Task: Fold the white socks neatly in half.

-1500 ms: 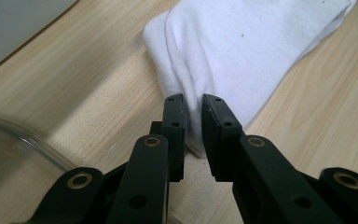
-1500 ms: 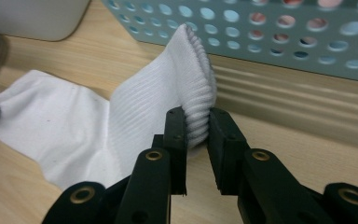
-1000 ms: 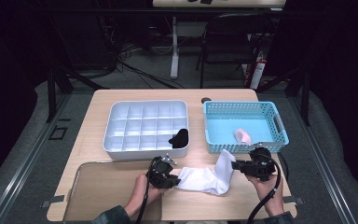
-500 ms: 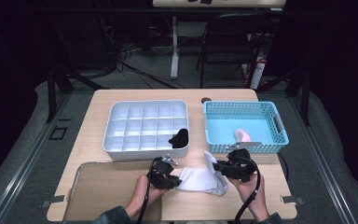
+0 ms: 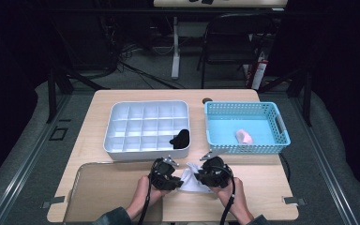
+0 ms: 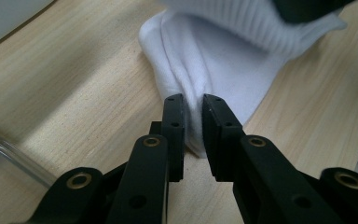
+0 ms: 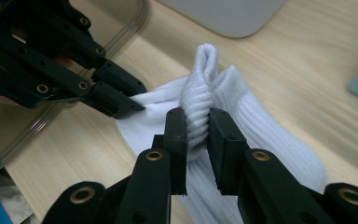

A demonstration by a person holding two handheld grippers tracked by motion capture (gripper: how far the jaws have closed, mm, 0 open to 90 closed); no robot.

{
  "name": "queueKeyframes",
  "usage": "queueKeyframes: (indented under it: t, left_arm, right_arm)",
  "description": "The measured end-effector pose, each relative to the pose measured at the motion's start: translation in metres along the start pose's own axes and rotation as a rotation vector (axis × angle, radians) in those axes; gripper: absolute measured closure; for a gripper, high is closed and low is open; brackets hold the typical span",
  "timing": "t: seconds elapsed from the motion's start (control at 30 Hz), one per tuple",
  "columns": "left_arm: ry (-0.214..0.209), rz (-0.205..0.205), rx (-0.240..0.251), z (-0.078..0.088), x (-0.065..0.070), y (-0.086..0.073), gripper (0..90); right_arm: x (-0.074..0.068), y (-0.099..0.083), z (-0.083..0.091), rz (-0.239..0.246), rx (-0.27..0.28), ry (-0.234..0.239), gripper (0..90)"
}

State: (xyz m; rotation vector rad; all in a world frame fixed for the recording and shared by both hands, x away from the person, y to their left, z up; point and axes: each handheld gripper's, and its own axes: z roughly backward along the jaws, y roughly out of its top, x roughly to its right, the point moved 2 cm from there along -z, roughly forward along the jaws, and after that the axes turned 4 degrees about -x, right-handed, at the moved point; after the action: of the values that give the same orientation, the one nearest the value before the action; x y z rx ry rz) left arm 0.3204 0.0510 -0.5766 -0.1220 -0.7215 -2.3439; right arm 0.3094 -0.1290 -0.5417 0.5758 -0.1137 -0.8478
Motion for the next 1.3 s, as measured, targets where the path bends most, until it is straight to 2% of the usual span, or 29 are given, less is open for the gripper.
queueKeyframes:
  t: [0.13,0.2,0.3,0.4,0.5,0.63,0.7,0.77,0.8,0.93,1.0,1.1,1.3]
  left_arm:
    - [-0.001,-0.002,-0.001,0.001,-0.001,0.0,77.2]
    - [0.001,-0.007,-0.004,0.002,-0.001,0.0,75.4]
    - [0.007,-0.01,-0.008,0.006,-0.001,0.0,70.9]
    - [0.016,-0.02,0.001,0.013,0.0,-0.001,67.9]
    - [0.025,-0.017,0.018,0.021,0.0,-0.003,64.8]
    - [0.037,-0.004,0.06,0.029,-0.001,-0.001,61.7]
    - [0.035,-0.004,0.056,0.028,-0.001,0.0,60.2]
    - [0.022,-0.002,0.041,0.023,-0.001,0.0,60.0]
    - [0.019,-0.007,0.023,0.02,-0.001,-0.001,60.1]
    - [0.003,-0.007,-0.003,0.011,0.0,-0.001,61.7]
    - [-0.006,-0.005,-0.005,0.009,0.0,-0.001,63.9]
    - [-0.016,-0.005,-0.013,0.006,-0.001,-0.002,66.4]
    - [-0.02,0.008,-0.004,0.005,-0.001,-0.003,74.6]
  right_arm:
    - [-0.008,-0.002,-0.012,0.042,-0.029,0.005,75.6]
    - [-0.009,-0.002,-0.013,0.045,-0.048,0.041,73.1]
    - [-0.008,-0.002,-0.009,0.053,-0.046,0.071,62.8]
    - [-0.006,-0.004,-0.001,0.062,-0.024,0.068,60.2]
    - [-0.003,-0.007,0.01,0.056,-0.01,0.066,58.6]
    - [0.008,-0.014,0.025,0.006,0.032,0.023,57.8]
    - [0.015,-0.017,0.025,-0.021,0.041,0.009,57.8]
    - [0.015,-0.016,0.021,-0.033,0.035,0.011,56.8]
    - [0.013,-0.014,0.017,-0.029,0.029,0.019,56.4]
    - [0.001,-0.004,-0.006,0.004,-0.015,-0.001,51.5]
    - [-0.002,-0.001,-0.018,0.024,-0.047,-0.02,52.2]
    - [-0.004,-0.003,-0.031,0.04,-0.082,-0.043,59.6]
    - [-0.003,-0.003,-0.03,0.052,-0.084,-0.028,84.0]
